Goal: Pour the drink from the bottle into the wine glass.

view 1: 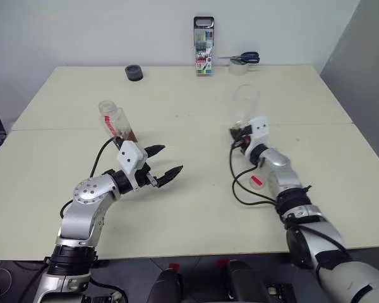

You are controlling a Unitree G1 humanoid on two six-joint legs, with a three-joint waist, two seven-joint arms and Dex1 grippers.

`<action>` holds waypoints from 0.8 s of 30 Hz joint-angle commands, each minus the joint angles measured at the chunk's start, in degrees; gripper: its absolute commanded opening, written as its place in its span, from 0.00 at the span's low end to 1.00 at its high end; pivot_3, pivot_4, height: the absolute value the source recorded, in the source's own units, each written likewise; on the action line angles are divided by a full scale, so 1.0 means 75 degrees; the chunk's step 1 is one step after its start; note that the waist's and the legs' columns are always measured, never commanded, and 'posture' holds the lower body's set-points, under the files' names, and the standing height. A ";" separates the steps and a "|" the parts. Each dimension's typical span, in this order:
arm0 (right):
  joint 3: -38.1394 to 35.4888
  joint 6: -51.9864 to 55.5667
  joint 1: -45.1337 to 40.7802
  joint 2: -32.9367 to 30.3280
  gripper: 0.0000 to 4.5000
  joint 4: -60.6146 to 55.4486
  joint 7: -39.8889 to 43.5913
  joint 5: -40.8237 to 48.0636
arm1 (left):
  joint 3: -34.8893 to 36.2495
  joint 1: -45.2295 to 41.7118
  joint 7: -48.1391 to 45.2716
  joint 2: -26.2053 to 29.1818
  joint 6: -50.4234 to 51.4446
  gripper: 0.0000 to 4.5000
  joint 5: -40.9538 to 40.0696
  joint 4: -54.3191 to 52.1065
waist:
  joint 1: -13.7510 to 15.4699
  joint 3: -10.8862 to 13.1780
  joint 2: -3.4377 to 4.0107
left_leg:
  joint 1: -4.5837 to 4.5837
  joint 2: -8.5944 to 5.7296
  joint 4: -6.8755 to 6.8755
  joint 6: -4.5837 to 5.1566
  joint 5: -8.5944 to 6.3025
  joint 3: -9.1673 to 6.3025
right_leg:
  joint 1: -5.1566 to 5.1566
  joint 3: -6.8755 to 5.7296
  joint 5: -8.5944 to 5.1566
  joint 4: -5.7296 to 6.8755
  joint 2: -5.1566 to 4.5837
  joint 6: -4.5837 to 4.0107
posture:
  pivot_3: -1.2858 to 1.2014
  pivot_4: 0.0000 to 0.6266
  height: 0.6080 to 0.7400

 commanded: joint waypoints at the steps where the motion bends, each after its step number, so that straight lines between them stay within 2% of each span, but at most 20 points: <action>1: 0.0423 0.0217 0.0129 0.0453 0.03 -0.0844 0.0093 -0.0089 | 0.0347 0.0077 0.0160 0.0188 0.0198 1.00 -0.0179 -0.0470 | -0.0006 0.0002 0.0002 | 0.0000 0.0000 0.0000 0.0000 0.0000 -0.0002 | -0.0001 -0.0001 0.0000 0.0003 0.0000 0.0000 | 0.52 0.24 1.00; 7: 0.0696 0.0482 0.0250 0.0823 0.03 -0.0923 0.0148 -0.0175 | 0.0620 0.0043 0.0386 0.0286 0.0461 1.00 -0.0283 -0.0655 | 0.0063 0.0002 0.0002 | -0.0001 -0.0012 0.0006 0.0000 0.0000 -0.0007 | 0.0001 -0.0003 0.0000 0.0000 -0.0005 0.0000 | 0.52 0.24 1.00; 16: 0.0758 0.0560 0.0318 0.0837 0.03 -0.0834 0.0383 -0.0240 | 0.0680 -0.0125 0.0531 0.0306 0.0766 1.00 -0.0399 -0.0924 | 0.0061 0.0002 0.0003 | 0.0000 -0.0007 0.0004 0.0000 0.0000 -0.0003 | 0.0001 -0.0003 0.0000 -0.0003 -0.0003 0.0000 | 0.52 0.24 1.00; 24: 0.0793 0.0568 0.0379 0.0802 0.65 -0.0907 0.0496 -0.0258 | 0.0646 -0.0498 0.0653 0.0272 0.0823 1.00 -0.0512 -0.1018 | 0.0061 0.0002 0.0002 | 0.0000 -0.0009 0.0004 0.0000 0.0000 -0.0002 | 0.0001 -0.0002 0.0000 -0.0003 -0.0004 0.0000 | 0.52 0.24 1.00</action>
